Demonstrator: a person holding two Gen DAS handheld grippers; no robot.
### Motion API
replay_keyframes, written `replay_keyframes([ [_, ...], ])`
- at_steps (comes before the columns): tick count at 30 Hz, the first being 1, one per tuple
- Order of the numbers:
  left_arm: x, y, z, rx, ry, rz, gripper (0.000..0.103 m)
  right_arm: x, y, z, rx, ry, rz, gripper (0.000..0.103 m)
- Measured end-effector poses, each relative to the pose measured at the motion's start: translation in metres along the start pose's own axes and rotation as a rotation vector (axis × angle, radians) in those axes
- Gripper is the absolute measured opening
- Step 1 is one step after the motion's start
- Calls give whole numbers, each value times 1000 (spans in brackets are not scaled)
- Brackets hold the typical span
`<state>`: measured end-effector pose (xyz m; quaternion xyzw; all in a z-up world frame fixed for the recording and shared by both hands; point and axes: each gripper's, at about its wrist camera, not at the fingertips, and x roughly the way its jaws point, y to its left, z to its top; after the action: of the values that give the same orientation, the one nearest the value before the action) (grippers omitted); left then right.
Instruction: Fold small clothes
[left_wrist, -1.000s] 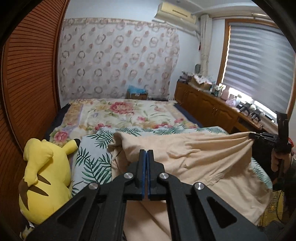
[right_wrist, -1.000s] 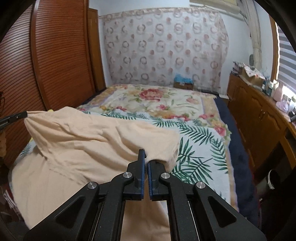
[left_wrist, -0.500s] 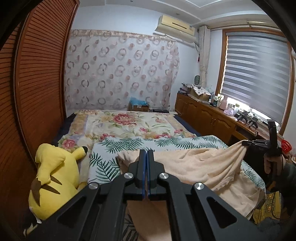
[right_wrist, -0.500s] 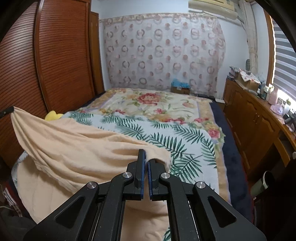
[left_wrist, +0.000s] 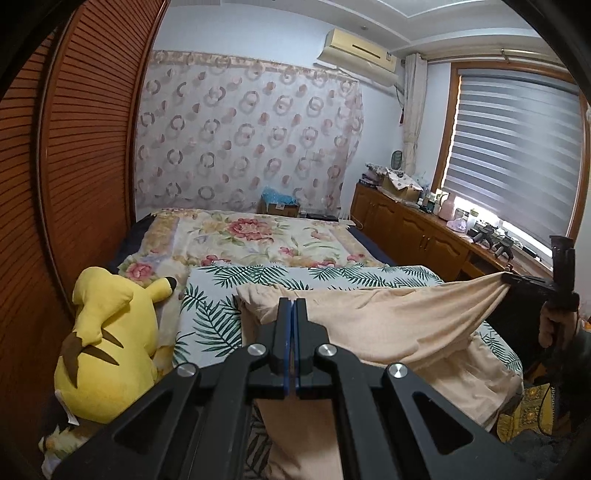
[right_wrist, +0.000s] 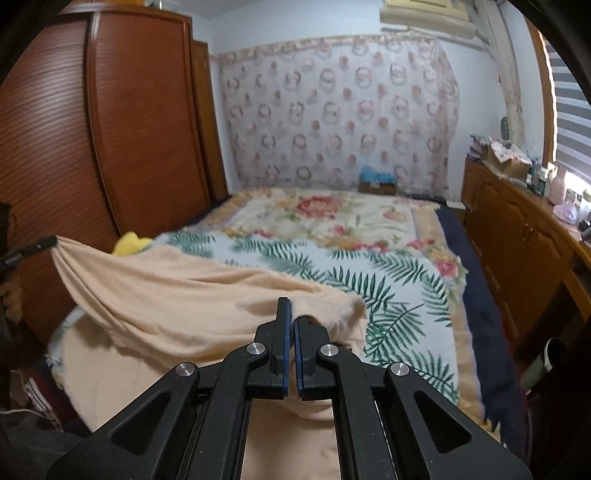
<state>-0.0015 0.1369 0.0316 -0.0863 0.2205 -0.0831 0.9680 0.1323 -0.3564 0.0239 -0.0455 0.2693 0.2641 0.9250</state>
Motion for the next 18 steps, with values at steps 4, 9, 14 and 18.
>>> replay_keyframes([
  [4, -23, 2, -3, -2, 0, 9, 0, -38, 5, -1, -33, 25, -9, 0],
  [9, -36, 9, -18, -15, 35, 43, 0, -72, 7, -14, -33, 82, -12, 0],
  [14, -12, 16, -43, -8, 151, 101, 2, -68, 7, -51, -22, 216, -1, 0],
  [18, 3, 18, -48, 11, 172, 123, 14, -44, 7, -72, -55, 294, -51, 10],
])
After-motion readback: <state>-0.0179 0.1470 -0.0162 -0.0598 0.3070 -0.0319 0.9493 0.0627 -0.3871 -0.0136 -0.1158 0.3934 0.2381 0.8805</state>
